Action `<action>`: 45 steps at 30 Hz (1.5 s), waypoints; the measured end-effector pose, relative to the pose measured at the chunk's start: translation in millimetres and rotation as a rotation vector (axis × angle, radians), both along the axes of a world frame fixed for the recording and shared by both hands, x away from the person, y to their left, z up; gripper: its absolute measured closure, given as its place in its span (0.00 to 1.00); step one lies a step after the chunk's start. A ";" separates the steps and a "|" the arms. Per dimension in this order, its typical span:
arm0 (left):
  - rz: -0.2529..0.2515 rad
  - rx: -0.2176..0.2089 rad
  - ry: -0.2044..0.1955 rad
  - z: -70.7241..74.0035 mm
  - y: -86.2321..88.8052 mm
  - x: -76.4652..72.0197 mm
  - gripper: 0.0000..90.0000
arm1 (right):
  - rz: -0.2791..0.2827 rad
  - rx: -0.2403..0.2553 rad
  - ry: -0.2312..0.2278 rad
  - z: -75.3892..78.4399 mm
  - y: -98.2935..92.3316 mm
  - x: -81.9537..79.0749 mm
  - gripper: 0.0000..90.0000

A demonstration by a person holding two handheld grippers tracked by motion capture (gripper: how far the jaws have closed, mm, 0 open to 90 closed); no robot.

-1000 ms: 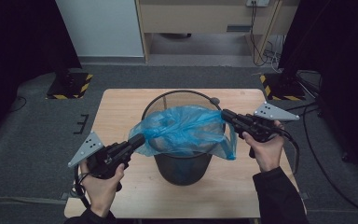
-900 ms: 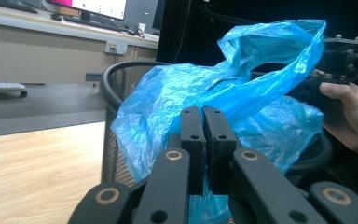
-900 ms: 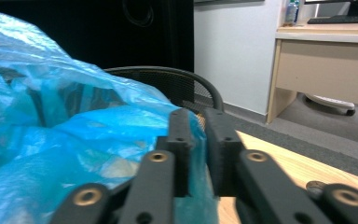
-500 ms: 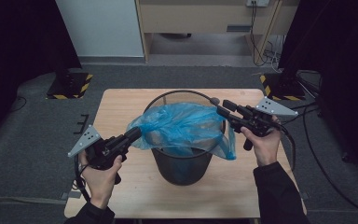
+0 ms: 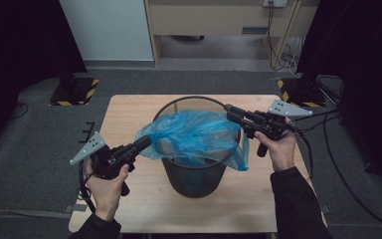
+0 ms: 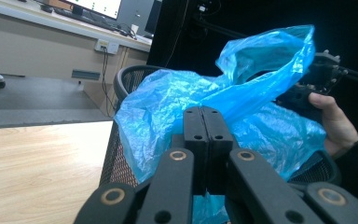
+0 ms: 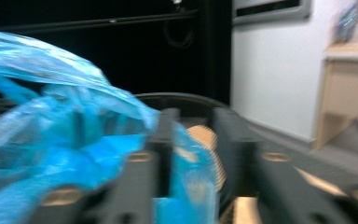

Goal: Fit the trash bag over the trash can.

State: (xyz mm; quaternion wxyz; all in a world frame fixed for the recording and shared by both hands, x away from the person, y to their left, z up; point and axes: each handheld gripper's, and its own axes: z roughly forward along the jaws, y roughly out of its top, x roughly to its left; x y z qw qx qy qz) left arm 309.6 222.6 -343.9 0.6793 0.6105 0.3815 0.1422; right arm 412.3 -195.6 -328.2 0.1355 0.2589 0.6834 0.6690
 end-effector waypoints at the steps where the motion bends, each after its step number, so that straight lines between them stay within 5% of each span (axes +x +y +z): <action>1: 0.005 -0.007 -0.003 1.0 0.8 1.1 1.00 | 0.006 0.010 0.017 0.9 -0.5 1.2 1.00; 9: 0.081 0.040 0.016 -3.3 1.2 19.4 1.00 | -0.077 -0.050 0.018 1.1 1.5 16.8 1.00; 20: 0.104 0.044 0.075 -16.1 2.1 53.5 1.00 | -0.159 -0.098 -0.001 -11.1 11.1 42.2 1.00; 33: 0.083 0.060 0.125 -33.9 -5.2 80.6 1.00 | -0.104 -0.075 0.053 -45.8 22.4 68.7 1.00; 45: 0.094 0.080 0.192 -42.5 -4.2 88.9 1.00 | -0.106 -0.131 0.103 -54.5 31.2 75.5 1.00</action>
